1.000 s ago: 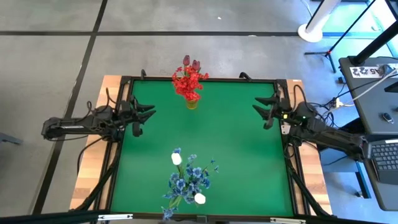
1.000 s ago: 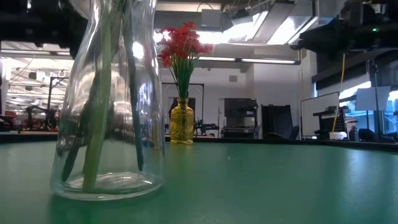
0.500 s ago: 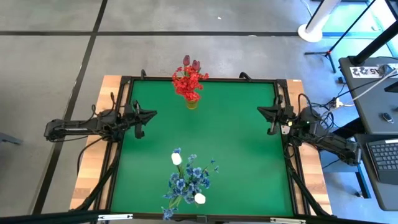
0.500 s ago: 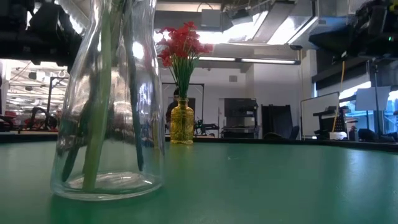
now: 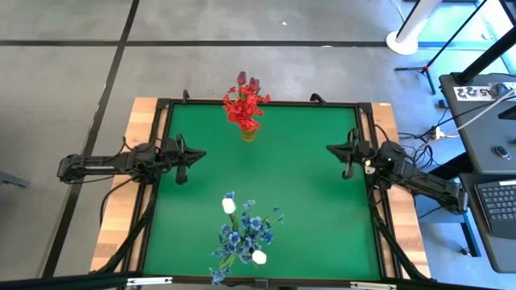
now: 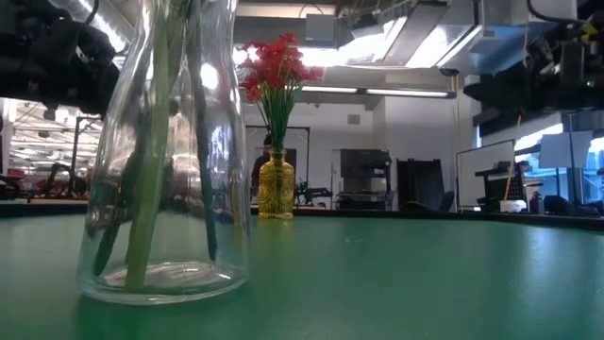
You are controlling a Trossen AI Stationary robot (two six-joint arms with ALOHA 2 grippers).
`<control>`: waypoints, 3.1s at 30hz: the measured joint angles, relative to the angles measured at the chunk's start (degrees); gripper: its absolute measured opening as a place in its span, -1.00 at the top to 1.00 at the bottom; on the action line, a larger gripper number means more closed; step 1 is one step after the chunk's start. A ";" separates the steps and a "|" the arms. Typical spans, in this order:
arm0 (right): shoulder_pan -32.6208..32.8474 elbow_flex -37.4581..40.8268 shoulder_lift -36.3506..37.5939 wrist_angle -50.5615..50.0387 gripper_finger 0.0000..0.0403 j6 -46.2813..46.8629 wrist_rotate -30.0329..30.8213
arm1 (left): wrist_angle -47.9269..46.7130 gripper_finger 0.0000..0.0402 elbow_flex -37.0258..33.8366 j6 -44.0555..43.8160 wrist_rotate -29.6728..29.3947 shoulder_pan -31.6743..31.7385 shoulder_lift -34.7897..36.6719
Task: Sort flowers into vase by color
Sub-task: Return to Home Position
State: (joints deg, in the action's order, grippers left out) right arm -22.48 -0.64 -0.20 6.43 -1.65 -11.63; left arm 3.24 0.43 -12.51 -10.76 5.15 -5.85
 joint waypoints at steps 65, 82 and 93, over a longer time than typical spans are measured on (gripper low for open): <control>-0.04 0.23 -4.14 -3.41 0.97 3.27 -0.84 | -1.11 1.00 0.02 -3.54 2.36 -0.02 -0.02; -0.04 0.25 -4.14 -3.43 0.97 3.27 -0.84 | -1.11 1.00 0.02 -3.54 2.34 -0.02 -0.02; -0.04 0.25 -4.14 -3.45 0.97 3.27 -0.84 | -1.13 1.00 0.04 -3.54 2.34 -0.02 -0.02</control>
State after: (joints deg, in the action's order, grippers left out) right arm -22.52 -0.38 -4.34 2.98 1.63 -12.47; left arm 2.11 0.47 -16.05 -8.42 5.13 -5.87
